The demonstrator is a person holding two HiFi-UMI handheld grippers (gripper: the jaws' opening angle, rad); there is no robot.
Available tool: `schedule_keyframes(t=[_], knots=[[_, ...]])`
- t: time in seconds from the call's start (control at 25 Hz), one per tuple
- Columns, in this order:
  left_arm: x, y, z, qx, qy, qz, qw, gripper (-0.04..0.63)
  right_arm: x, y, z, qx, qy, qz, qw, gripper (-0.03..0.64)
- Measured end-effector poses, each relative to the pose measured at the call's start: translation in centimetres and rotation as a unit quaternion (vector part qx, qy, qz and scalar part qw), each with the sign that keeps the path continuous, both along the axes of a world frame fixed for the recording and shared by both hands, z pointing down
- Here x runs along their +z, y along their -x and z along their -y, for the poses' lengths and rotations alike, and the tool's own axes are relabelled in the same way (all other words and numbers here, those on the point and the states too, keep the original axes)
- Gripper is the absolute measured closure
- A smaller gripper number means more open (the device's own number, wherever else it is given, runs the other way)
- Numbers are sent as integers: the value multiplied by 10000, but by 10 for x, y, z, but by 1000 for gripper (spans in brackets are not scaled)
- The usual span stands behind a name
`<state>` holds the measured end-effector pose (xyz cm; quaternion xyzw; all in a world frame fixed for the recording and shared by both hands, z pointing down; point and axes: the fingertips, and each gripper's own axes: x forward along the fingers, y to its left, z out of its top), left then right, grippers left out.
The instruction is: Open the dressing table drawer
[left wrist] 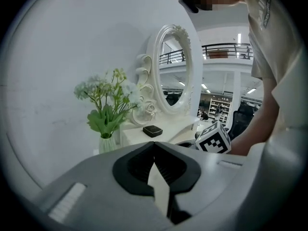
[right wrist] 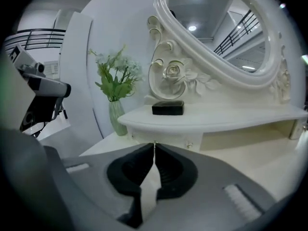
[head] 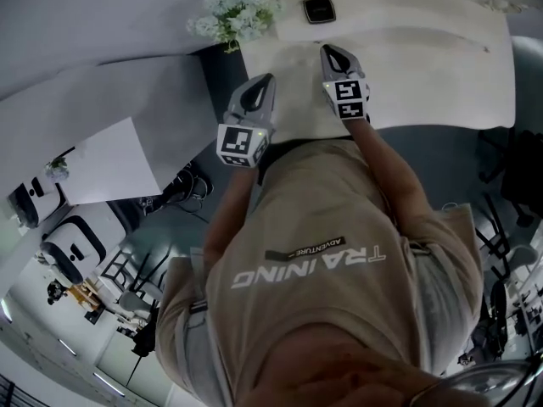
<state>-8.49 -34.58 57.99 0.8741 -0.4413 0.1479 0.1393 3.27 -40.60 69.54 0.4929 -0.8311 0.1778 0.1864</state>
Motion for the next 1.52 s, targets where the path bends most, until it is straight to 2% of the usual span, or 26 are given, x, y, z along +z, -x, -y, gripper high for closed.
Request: schedule_keyframes(t=[0.04,0.08,0.16,0.2,0.24,0.4,0.56,0.6,0.64,0.68,0.88,1.52], knots=[[1,1,3,-6,-4,24,10000,588,4,1,2,41,43,3,10000,594],[1,2,6,-25,0,37,10000,588,8,2,4,70,75,-1,9999,542],[4,5,7,-101,49,35,9999,588,15,4,6,118,180,33,9998,497],[6,6,7,-139,81,28,9999,588,19,5,7,148,246,77,9996,452],[7,8,6,-166,96,25,9998,588,20,7,9,176,291,127,9993,437],[8,13,6,-247,114,39,9996,588,29,15,22,255,384,187,9988,437],[11,27,-2,-422,221,72,9988,588,33,17,25,553,409,216,9974,439],[12,31,-5,-452,245,93,9986,588,32,17,26,632,396,219,9970,449],[14,34,-7,-480,273,104,9984,588,32,16,26,702,378,214,9966,495],[17,36,-9,-509,296,106,9982,588,32,14,26,748,363,197,9963,512],[19,47,-17,-624,270,93,9976,588,31,14,23,728,313,113,9968,512],[2,59,-50,-550,86,3,9984,588,31,6,-36,674,458,-133,9966,512]])
